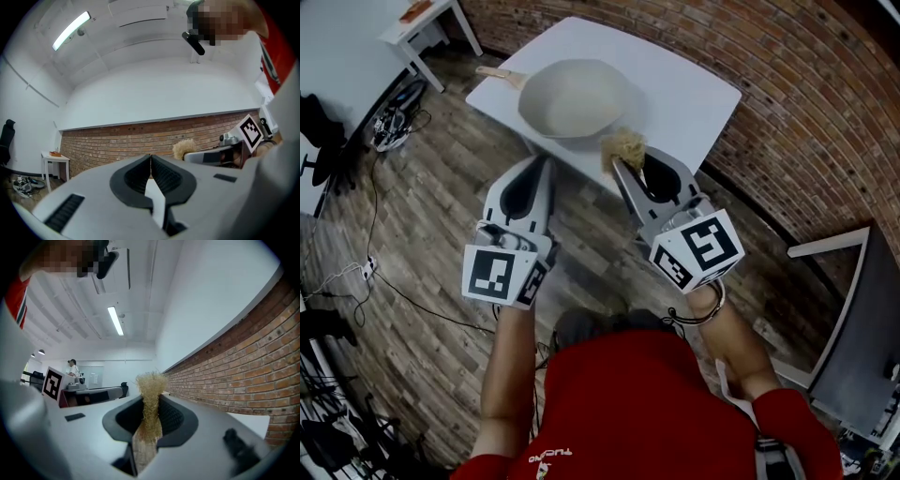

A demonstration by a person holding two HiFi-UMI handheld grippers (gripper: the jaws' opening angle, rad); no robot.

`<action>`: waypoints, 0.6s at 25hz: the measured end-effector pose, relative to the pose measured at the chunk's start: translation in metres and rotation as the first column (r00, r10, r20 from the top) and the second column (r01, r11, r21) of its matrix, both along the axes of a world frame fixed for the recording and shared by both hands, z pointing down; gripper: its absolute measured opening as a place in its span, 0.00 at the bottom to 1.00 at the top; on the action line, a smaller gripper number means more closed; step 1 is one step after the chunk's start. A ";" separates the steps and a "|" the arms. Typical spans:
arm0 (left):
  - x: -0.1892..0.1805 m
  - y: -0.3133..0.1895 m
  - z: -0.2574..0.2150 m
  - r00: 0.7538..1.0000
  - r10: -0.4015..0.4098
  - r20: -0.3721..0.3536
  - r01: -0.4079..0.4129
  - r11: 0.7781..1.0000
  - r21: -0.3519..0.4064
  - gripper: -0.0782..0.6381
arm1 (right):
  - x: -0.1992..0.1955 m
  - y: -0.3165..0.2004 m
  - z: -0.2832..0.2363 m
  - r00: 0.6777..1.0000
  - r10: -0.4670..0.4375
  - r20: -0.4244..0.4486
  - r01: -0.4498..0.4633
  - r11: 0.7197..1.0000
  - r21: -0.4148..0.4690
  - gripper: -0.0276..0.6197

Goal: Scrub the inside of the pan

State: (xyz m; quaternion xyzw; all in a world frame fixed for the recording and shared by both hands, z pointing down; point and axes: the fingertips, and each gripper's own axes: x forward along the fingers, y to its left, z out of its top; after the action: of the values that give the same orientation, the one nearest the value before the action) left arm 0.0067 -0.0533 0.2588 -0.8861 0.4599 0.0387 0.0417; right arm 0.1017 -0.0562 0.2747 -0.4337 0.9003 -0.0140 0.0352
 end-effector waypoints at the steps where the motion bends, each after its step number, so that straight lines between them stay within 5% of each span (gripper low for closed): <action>1: -0.002 -0.007 -0.003 1.000 -0.004 -0.002 0.004 1.000 0.000 0.13 | -0.002 -0.006 -0.002 1.000 -0.003 -0.001 0.003 1.000 0.000 0.18; 15: -0.015 -0.124 0.003 1.000 0.022 -0.006 -0.022 0.999 0.027 0.13 | -0.017 -0.120 0.002 0.999 0.041 -0.022 -0.041 0.999 0.005 0.18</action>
State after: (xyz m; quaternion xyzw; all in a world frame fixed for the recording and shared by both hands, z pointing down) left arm -0.0086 -0.1768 0.2618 -0.8904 0.4495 0.0481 0.0520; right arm 0.0848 -0.1765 0.2772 -0.4521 0.8915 -0.0063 0.0266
